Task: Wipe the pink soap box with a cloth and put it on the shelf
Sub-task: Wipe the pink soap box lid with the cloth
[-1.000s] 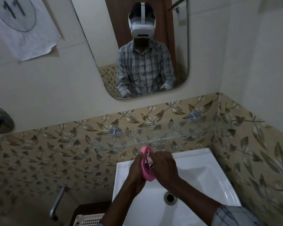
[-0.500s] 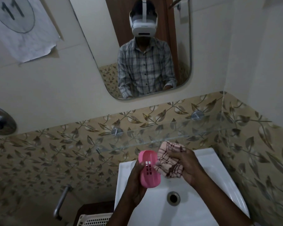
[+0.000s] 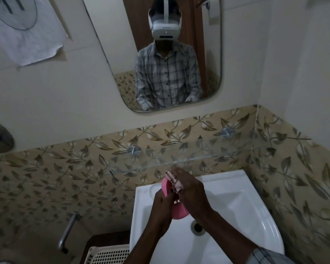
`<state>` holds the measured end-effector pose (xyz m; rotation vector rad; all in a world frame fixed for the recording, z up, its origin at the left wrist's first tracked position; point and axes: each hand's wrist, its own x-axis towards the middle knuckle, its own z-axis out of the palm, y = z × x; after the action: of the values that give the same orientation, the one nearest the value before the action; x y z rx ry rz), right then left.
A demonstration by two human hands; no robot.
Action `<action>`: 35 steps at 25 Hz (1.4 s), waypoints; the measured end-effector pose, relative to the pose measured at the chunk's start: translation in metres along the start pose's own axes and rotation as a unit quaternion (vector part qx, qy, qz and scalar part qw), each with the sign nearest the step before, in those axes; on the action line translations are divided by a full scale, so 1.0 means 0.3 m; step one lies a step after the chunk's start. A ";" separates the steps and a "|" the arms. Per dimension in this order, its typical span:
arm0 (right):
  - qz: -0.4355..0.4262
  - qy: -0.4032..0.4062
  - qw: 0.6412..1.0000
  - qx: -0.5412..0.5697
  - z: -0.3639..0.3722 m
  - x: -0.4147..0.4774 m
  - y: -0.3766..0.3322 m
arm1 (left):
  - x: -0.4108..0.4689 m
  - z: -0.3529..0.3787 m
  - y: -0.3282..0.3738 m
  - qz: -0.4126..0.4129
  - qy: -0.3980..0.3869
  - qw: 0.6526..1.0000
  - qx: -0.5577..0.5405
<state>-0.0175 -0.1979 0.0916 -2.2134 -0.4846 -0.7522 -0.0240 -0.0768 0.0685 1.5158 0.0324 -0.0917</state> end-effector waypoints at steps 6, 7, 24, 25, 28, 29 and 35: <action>0.157 -0.085 0.983 0.044 -0.013 0.004 -0.071 | -0.014 0.005 -0.020 0.005 0.106 0.992 -0.063; 0.209 -0.119 0.969 0.053 -0.023 -0.011 -0.068 | -0.012 0.001 -0.013 0.003 0.127 0.989 -0.078; 0.203 -0.068 0.971 0.108 -0.089 0.094 -0.148 | 0.011 -0.001 -0.015 -0.088 0.131 0.965 -0.208; 0.163 -0.091 0.975 0.119 -0.068 0.082 -0.167 | 0.009 0.000 -0.021 -0.089 0.119 0.962 -0.231; 0.103 -0.211 0.965 0.120 -0.038 -0.034 -0.173 | 0.006 -0.007 -0.013 -0.123 0.141 0.945 -0.268; 0.083 -0.229 0.962 0.121 -0.050 -0.063 -0.143 | 0.006 -0.011 -0.017 -0.138 0.141 0.941 -0.274; 0.377 -0.037 0.906 0.189 -0.063 -0.122 0.028 | 0.038 -0.043 0.006 -0.050 0.132 0.934 -0.328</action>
<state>-0.0476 -0.2214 0.0740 -1.8386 0.1981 -0.1364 -0.0121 -0.0643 0.0686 0.8461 0.3254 0.0421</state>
